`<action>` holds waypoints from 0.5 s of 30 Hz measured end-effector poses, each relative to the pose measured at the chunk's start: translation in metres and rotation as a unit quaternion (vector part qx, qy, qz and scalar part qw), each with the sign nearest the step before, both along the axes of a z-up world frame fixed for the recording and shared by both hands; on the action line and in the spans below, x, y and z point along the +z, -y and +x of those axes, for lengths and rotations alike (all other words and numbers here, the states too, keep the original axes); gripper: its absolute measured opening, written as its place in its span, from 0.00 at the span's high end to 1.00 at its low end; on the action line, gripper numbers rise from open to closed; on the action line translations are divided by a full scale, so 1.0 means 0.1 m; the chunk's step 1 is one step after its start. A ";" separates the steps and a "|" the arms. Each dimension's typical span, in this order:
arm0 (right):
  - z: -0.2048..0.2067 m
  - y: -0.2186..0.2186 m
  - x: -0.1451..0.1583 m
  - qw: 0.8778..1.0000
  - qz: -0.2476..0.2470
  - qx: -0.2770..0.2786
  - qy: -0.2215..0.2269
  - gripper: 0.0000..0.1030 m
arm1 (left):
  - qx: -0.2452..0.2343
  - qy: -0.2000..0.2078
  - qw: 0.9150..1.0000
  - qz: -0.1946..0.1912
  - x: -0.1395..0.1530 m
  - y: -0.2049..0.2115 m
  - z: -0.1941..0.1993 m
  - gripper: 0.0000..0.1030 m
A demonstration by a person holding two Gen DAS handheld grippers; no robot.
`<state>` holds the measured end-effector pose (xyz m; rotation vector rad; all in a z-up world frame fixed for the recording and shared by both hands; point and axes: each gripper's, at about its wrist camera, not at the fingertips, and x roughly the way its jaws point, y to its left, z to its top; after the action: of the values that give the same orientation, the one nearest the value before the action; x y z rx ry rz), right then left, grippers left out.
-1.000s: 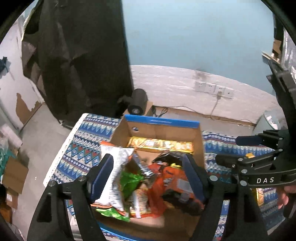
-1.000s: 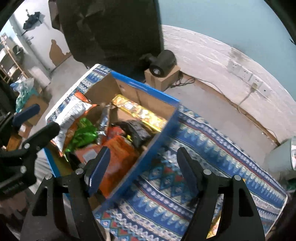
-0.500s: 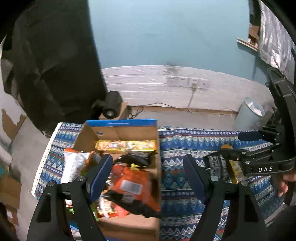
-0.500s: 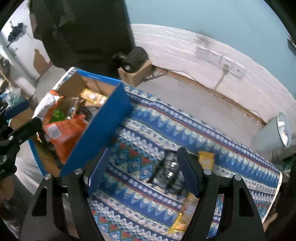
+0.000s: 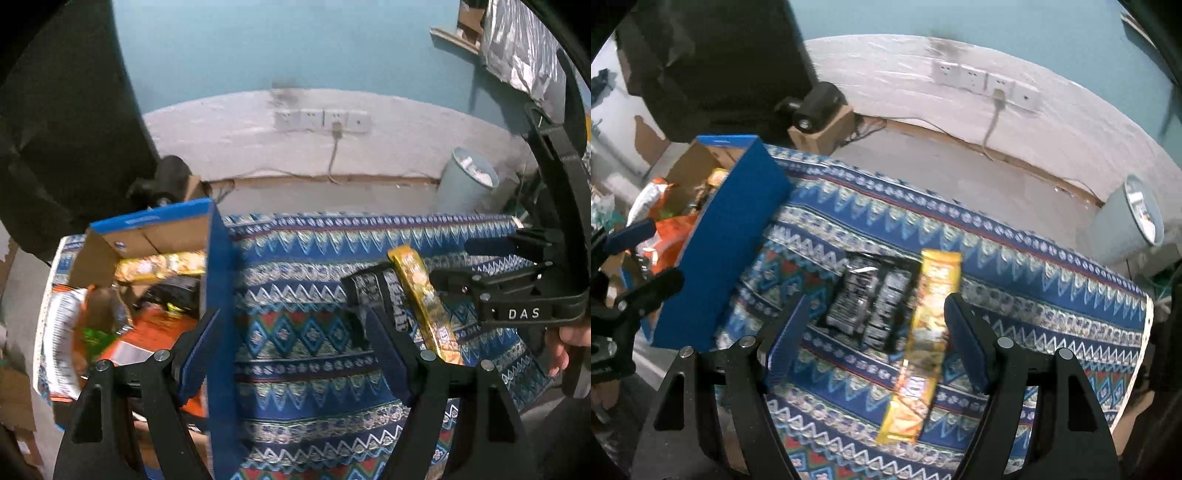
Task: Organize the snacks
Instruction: 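Move both tools back toward the yellow bar and black bags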
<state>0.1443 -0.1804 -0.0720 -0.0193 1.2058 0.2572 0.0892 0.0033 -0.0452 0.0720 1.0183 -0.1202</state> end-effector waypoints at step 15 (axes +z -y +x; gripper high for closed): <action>-0.09 0.23 -0.80 0.997 -0.038 -0.009 -0.067 0.27 | -0.006 -0.072 0.997 -0.009 -0.69 0.31 0.15 0.23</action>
<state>0.1352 -0.2038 -0.1518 -0.0577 1.3473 0.1997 0.1039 -0.0275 -0.1142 0.0537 1.1604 -0.1468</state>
